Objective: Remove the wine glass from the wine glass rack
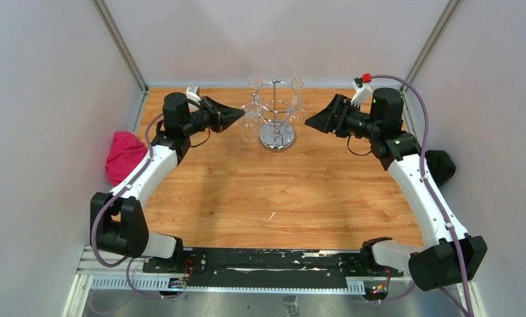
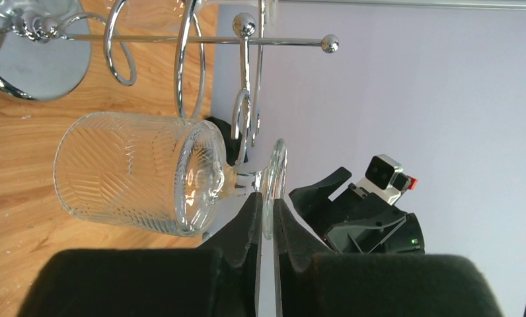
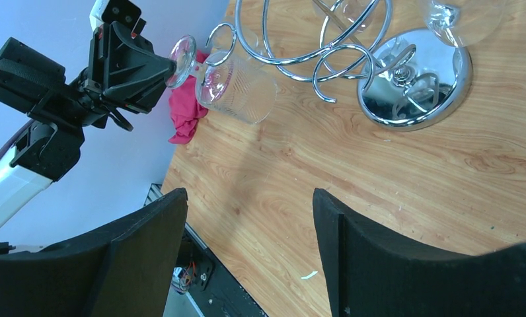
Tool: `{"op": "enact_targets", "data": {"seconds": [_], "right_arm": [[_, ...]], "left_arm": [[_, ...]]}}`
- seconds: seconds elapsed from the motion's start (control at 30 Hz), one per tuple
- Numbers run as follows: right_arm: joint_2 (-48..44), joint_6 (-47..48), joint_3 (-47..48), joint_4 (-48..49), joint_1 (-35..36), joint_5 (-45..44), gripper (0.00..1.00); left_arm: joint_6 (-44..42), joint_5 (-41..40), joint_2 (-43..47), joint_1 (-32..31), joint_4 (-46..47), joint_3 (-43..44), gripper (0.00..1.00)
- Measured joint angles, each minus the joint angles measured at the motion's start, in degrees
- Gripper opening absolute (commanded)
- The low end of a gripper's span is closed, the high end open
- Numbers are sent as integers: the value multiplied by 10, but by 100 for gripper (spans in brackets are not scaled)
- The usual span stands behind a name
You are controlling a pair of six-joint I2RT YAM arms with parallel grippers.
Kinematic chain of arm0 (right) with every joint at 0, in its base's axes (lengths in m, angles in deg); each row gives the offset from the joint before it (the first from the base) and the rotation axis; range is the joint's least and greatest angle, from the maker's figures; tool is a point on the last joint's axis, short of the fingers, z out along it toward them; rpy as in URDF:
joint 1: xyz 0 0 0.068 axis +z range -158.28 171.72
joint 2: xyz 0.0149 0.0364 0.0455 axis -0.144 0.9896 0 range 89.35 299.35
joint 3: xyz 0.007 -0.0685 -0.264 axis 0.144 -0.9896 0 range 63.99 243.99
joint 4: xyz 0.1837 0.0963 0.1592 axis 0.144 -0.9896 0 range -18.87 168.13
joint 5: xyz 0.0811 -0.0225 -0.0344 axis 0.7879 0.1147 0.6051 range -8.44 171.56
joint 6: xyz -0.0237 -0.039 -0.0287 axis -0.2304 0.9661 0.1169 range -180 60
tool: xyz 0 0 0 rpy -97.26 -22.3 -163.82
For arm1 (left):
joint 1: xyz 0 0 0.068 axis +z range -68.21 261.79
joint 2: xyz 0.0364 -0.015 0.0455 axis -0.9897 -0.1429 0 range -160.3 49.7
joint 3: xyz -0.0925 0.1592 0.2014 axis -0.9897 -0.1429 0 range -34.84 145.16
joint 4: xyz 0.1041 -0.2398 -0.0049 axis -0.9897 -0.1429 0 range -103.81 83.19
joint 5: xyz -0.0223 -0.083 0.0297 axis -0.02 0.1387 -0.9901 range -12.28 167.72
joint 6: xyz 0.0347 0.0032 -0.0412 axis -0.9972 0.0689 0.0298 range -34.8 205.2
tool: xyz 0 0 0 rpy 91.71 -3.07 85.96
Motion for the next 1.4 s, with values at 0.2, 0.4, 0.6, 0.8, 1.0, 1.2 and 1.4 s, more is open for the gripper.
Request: {"op": "enact_targets", "data": {"seconds": [0.2, 0.4, 0.6, 0.8, 1.0, 1.2, 1.4], "right_arm": [[0, -4, 0, 1, 0, 2, 74], [0, -11, -4, 10, 0, 6, 74], [0, -14, -12, 17, 0, 9, 74], [0, -27, -30, 34, -1, 20, 74], [0, -38, -41, 49, -1, 30, 74], [0, -49, -47, 90, -2, 52, 75], [0, -106, -85, 209, -24, 105, 75]], "left_arm": [[-3, 1, 14, 5, -3, -14, 0], [-19, 0, 49, 14, -26, -20, 0], [-40, -2, 98, 14, -64, -25, 0], [-66, -6, 171, 14, -96, -26, 0], [-74, -5, 204, -3, -92, -2, 0], [-54, 7, 197, -43, -9, 10, 0], [36, 24, 155, -54, 225, 1, 0]]}}
